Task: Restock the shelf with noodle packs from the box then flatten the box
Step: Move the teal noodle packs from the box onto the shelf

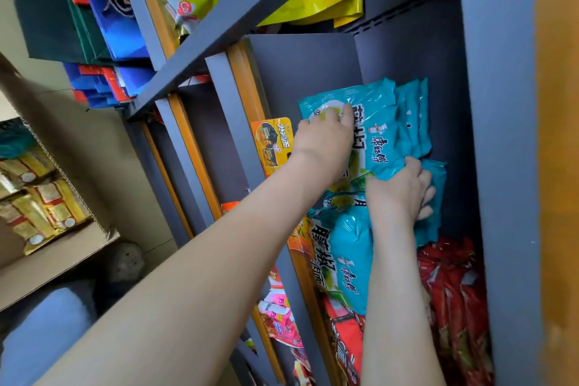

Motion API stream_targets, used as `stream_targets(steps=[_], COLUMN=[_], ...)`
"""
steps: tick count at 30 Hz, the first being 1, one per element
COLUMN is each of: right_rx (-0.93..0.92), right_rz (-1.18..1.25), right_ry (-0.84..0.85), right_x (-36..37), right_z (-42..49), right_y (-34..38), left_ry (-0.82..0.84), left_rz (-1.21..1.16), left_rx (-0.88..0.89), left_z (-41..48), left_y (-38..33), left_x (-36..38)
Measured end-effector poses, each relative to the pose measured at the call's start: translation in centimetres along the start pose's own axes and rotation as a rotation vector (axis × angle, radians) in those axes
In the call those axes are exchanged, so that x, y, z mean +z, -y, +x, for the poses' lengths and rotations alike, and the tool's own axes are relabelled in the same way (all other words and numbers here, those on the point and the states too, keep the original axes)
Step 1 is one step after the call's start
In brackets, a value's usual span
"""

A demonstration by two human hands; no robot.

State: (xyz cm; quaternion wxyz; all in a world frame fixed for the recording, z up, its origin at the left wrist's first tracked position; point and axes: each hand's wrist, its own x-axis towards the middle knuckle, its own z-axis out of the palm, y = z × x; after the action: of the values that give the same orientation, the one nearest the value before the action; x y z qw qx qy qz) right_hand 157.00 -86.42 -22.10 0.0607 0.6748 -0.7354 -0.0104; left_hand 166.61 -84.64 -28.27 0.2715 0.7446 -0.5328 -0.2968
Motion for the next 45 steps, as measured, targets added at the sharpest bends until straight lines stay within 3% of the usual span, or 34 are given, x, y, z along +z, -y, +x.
stream_targets(steps=[3, 7, 10, 14, 21, 27, 36, 42, 45], right_rx=[-0.115, -0.367, -0.550, -0.786, -0.949, -1.010, -1.179, -1.178, -1.190], right_rz=[0.039, 0.245, 0.443, 0.562, 0.596, 0.603, 0.351, 0.273, 0.249], right_ry=[-0.089, -0.145, -0.180, -0.173, 0.062, 0.384, 0.765, 0.889, 0.913], right_x=[0.0, -0.1, -0.2, 0.7, 6.9, 16.7, 38.1, 50.6, 54.7], right_z=[-1.3, -4.0, -7.2, -11.9, -17.6, -22.3, -29.4, -33.6, -34.5], right_y=[0.7, 2.7, 4.8, 7.3, 11.2, 15.6, 22.0, 23.9, 23.5], left_ry=[-0.061, -0.312, -0.505, -0.694, -0.689, -0.598, -0.445, -0.392, -0.734], left_rz=[-0.034, -0.254, -0.369, -0.339, -0.309, -0.326, -0.367, -0.700, -1.257], left_rx=[0.040, 0.071, -0.002, -0.131, -0.352, -0.730, -1.255, -1.751, -1.780], left_z=[-0.8, -3.9, -6.9, -11.0, -16.6, -21.8, -26.4, -28.5, -28.8], left_y=[-0.1, 0.9, 3.3, 7.4, 16.1, 27.9, 48.9, 61.9, 65.9], left_x=[-0.7, -2.4, -3.8, -4.6, -1.8, 3.9, 18.2, 26.8, 30.3])
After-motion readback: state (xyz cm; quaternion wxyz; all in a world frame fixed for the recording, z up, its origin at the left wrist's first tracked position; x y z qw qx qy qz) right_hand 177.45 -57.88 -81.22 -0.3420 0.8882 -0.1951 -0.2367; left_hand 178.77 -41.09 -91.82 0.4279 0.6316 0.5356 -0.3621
